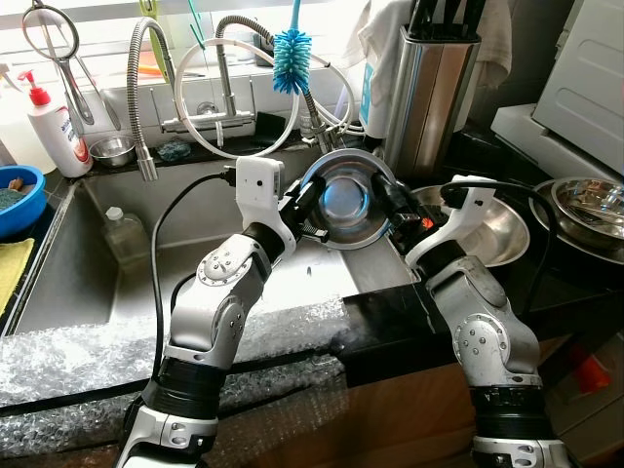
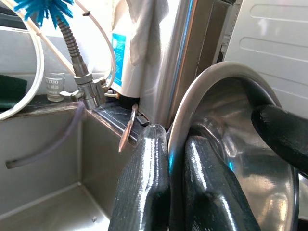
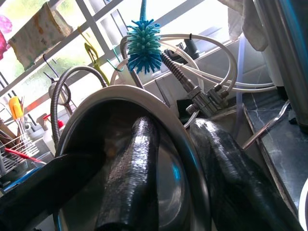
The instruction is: Kitchen organization
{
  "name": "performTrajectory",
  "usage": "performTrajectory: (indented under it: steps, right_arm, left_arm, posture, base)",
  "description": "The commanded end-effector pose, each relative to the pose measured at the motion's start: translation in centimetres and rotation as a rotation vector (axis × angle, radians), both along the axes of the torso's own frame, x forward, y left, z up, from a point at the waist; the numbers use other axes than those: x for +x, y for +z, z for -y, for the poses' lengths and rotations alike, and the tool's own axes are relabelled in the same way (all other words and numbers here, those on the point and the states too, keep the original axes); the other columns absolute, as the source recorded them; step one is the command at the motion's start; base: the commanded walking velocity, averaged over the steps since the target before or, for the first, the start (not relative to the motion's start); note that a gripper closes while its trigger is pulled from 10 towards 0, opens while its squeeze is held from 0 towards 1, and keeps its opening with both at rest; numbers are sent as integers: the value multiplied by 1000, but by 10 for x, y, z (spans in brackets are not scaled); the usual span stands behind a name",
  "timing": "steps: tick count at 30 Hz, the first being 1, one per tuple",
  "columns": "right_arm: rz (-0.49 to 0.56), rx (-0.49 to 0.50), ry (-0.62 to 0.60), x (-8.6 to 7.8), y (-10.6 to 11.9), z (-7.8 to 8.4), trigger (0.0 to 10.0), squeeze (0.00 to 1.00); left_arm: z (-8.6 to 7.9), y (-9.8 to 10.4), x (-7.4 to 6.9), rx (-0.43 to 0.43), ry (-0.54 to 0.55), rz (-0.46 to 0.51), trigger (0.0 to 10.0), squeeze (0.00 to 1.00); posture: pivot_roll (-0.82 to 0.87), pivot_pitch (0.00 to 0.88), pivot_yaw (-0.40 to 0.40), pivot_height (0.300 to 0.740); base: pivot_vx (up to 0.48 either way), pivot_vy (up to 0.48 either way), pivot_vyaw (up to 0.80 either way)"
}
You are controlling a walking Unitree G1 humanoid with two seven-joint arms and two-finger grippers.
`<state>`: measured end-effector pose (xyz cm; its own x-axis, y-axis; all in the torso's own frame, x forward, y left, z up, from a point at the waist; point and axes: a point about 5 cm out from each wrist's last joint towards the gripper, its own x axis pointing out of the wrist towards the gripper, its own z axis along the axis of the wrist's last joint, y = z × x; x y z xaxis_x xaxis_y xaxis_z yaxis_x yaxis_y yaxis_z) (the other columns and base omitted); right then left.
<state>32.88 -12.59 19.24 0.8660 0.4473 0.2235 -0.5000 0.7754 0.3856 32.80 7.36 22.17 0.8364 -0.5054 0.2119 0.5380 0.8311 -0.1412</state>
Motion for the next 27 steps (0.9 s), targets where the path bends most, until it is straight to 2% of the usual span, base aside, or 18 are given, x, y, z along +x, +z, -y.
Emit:
performTrajectory:
  steps: [1,8,9,11,12,13,14,18,22,27]
  right_arm:
    - [35,12,8,1,10,-1,10000,1000]
    - [59,97,32,-2,18,-3,10000,980]
    - [64,119,47,-3,20,-4,10000,0]
    - [74,193,104,-7,24,-7,10000,0]
    - [77,214,125,-9,25,-8,10000,0]
    - [81,224,141,-10,26,-10,10000,0]
    - [88,225,157,-12,27,-11,10000,0]
    - [88,225,173,-15,27,-14,10000,0]
    - [70,276,212,-17,28,-18,10000,0]
    - [36,298,308,-26,25,-33,10000,0]
  left_arm:
    - [2,-4,0,23,-12,-21,0,0]
    - [3,-6,0,17,1,-26,0,0]
    - [3,-6,1,16,6,-28,0,0]
    - [3,-7,1,11,27,-35,275,0]
    - [2,-7,2,6,34,-34,3255,0]
    - [2,-7,2,2,41,-35,9490,0]
    - [2,-7,3,-2,50,-35,10000,0]
    - [-2,-6,5,-15,86,-34,10000,0]
    - [-6,-5,7,-34,113,-41,10000,0]
    - [-5,-6,7,-42,113,-47,10000,0]
  posture:
    - [-162,0,2,740]
    - [-163,0,4,740]
    - [-163,0,3,740]
    - [-163,0,4,740]
    - [-164,0,5,740]
    - [-164,0,5,740]
    - [-164,0,5,740]
    - [-166,0,6,740]
    - [-168,0,6,740]
    - [-170,0,6,740]
  base:
    - [0,0,0]
    - [0,0,0]
    - [0,0,0]
    - [0,0,0]
    - [0,0,0]
    - [0,0,0]
    - [0,0,0]
    - [0,0,0]
    - [0,0,0]
    - [0,0,0]
